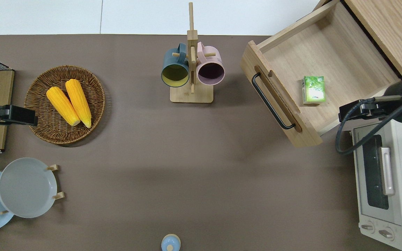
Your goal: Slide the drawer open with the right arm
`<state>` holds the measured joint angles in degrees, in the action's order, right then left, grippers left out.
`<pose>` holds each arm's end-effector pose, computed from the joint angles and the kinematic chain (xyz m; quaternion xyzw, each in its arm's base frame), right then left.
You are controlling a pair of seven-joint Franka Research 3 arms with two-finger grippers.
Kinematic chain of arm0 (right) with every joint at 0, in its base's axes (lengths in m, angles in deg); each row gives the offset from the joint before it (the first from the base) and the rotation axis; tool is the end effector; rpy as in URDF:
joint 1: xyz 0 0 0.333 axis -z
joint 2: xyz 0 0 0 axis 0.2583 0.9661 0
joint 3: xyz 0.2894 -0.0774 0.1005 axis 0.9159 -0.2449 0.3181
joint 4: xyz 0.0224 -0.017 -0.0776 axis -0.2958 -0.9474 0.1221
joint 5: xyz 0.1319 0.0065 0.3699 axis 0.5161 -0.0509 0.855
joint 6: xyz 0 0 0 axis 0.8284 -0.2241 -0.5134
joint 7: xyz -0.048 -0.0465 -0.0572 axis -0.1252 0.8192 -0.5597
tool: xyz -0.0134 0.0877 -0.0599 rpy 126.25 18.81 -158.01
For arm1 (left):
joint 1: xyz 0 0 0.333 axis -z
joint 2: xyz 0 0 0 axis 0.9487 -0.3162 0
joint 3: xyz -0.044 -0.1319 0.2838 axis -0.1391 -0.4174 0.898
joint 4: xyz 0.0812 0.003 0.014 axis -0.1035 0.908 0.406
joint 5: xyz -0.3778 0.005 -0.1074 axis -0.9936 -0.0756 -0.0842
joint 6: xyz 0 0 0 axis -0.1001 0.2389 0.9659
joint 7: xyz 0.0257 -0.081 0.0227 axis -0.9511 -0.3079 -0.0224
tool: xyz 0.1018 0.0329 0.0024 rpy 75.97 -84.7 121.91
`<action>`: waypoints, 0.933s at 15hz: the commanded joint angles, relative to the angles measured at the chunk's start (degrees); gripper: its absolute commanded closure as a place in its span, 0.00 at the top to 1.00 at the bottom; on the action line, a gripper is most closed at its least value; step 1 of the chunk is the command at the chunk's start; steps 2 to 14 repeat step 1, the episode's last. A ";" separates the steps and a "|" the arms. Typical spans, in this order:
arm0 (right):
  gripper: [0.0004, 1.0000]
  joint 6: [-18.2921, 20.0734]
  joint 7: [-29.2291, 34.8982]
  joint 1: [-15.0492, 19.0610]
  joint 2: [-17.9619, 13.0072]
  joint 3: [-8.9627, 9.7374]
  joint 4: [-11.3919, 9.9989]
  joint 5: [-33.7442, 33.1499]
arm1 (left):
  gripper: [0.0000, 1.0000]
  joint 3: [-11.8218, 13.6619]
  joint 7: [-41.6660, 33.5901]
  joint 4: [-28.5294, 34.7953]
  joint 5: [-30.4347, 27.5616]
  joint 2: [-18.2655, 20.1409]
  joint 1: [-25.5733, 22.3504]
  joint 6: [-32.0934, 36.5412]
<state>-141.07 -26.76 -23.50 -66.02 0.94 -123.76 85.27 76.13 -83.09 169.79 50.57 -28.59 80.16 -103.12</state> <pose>0.5780 0.0257 0.6239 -0.9999 -0.0005 0.0132 0.0008 0.5669 -0.0023 0.6386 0.9996 -0.0240 0.0128 0.0064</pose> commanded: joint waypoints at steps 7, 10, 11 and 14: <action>0.99 -0.85 -1.01 0.53 -0.16 0.65 -0.61 -1.53 | 1.00 0.96 -0.43 -1.17 0.72 -0.76 0.99 -0.02; 0.99 -0.85 -1.01 0.53 -0.16 0.65 -0.61 -1.53 | 1.00 0.96 -0.43 -1.17 0.72 -0.76 0.99 -0.02; 0.99 -0.85 -1.01 0.53 -0.16 0.65 -0.61 -1.53 | 1.00 0.96 -0.43 -1.17 0.72 -0.76 0.99 -0.02; 0.99 -0.85 -1.01 0.53 -0.16 0.65 -0.61 -1.53 | 1.00 0.96 -0.43 -1.17 0.72 -0.76 0.99 -0.02</action>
